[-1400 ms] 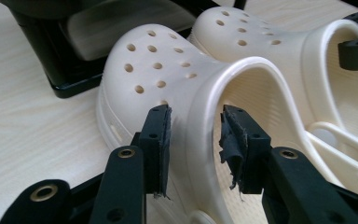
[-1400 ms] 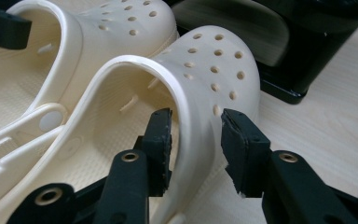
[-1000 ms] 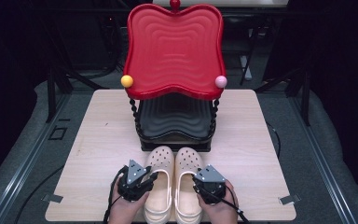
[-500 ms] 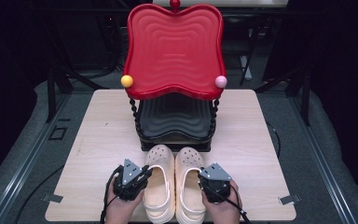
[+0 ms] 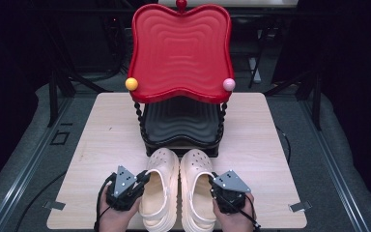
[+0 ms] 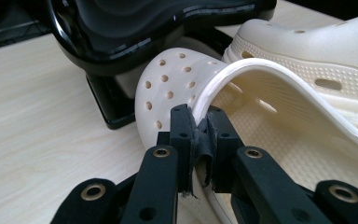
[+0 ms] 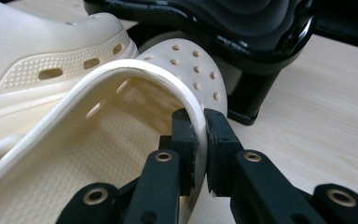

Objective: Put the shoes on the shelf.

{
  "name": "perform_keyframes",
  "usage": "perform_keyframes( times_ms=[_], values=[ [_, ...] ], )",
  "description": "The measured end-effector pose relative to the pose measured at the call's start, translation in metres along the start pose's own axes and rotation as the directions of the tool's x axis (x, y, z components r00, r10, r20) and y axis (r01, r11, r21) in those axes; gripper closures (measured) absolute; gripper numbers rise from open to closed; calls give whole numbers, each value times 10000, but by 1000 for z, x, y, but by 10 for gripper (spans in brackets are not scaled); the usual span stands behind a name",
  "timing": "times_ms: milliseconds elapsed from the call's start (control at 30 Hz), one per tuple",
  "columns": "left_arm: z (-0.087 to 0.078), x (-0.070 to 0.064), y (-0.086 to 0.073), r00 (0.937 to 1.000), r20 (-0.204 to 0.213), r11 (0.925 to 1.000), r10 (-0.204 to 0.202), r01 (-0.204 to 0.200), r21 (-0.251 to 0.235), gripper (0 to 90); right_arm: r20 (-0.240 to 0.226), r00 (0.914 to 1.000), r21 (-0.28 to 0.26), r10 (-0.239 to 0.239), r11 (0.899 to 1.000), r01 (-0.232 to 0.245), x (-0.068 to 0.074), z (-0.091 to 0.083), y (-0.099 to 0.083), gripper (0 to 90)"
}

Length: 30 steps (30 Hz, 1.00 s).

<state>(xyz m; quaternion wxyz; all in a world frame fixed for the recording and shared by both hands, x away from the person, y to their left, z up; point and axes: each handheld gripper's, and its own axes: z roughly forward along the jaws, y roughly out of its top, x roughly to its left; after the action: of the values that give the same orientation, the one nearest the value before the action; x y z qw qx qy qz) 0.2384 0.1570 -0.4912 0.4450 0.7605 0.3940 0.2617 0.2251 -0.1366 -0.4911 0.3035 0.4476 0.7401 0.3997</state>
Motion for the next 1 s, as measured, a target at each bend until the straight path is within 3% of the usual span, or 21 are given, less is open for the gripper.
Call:
perform_keyframes(
  times_ms=[433,700,1000],
  values=[
    [-24,3,25,9997,-58,9980,244,-247,-587,829,-49,9991,-901,416,9950,-419,-3,-21,24,835],
    [-21,10,43,9993,-238,9962,292,-310,-815,829,134,9991,-1172,406,9924,-387,-7,-23,43,835],
    [-2,23,71,9983,-357,9938,470,-503,-989,829,642,9979,-1392,46,9903,44,-16,-4,68,835]
  ],
)
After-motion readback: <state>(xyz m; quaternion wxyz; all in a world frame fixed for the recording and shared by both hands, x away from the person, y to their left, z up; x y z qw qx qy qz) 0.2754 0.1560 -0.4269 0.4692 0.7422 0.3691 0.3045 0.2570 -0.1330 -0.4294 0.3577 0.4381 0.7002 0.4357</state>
